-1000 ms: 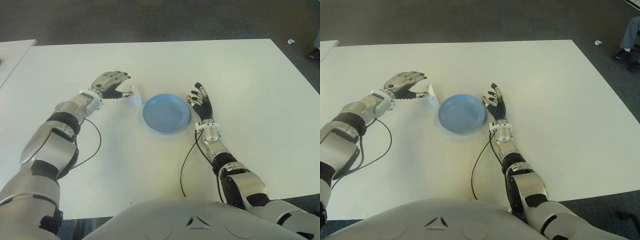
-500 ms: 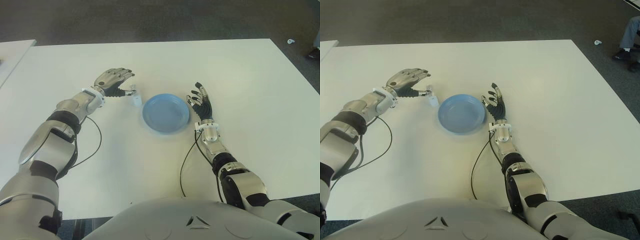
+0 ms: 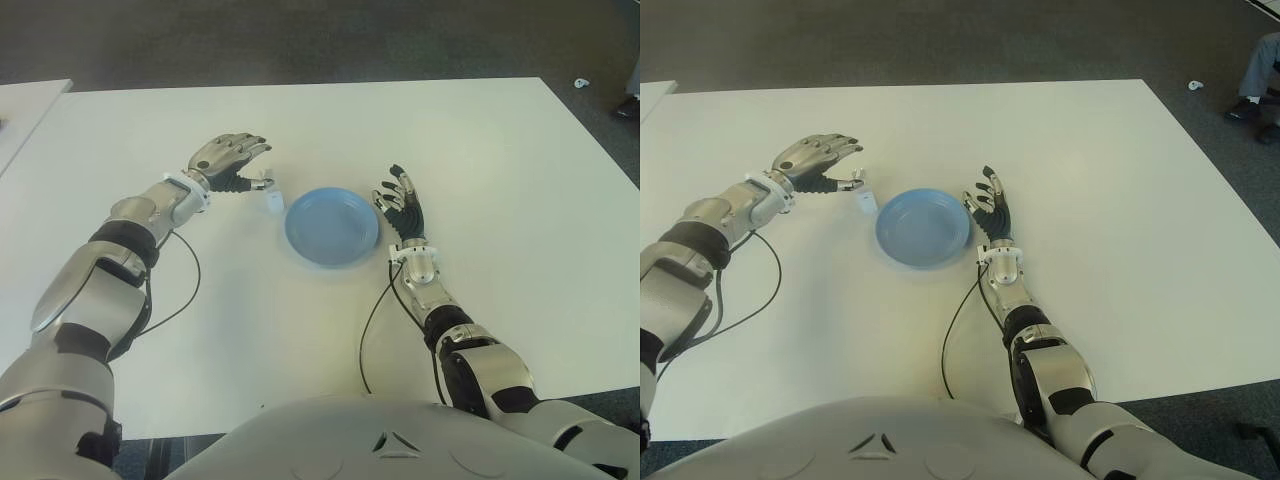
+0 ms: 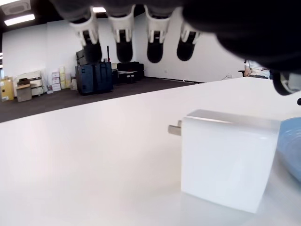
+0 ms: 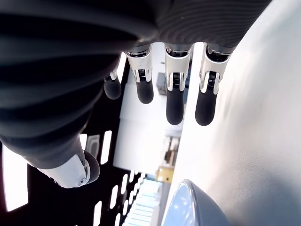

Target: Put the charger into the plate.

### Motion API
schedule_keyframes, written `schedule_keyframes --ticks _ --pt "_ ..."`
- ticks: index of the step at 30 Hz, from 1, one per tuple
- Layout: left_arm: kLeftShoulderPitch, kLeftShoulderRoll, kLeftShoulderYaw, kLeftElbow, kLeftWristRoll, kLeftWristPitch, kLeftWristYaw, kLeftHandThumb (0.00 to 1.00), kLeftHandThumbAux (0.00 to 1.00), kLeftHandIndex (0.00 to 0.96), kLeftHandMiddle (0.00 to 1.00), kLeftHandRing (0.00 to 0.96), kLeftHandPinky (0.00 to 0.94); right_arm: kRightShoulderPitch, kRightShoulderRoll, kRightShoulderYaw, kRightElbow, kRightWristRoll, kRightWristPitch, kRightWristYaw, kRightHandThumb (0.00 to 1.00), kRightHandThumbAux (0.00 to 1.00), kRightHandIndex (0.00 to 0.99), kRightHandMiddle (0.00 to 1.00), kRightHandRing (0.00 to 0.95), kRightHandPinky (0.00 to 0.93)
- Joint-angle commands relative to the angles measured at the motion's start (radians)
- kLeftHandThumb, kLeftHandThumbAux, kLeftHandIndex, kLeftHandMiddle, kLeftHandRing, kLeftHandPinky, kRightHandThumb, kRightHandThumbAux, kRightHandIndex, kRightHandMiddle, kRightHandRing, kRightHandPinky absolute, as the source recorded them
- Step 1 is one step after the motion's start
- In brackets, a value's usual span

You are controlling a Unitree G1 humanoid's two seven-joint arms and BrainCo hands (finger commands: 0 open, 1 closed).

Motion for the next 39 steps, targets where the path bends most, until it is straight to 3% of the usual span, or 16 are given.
schedule_keyframes --ticks 1,23,39 --pt "0.031 0.011 0.008 -0.022 0.003 -0.004 -0.034 0.28 0.128 0.0 0.0 0.0 0.0 0.118 0.026 0.013 0.108 -0.015 0.096 0.008 0.0 0.659 0.0 0.113 0.199 0.257" --pt "0.069 0.009 0.041 -0.079 -0.004 0.028 -0.107 0.264 0.139 0.0 0.0 0.0 0.0 0.119 0.023 0.013 0.108 -0.024 0.097 -0.003 0.0 0.649 0.0 0.15 0.237 0.262" --pt "0.099 -0.045 0.067 -0.058 -0.031 0.116 -0.149 0.242 0.124 0.0 0.0 0.0 0.0 0.114 0.022 0.013 0.11 -0.026 0.1 -0.001 0.0 0.64 0.0 0.143 0.224 0.246"
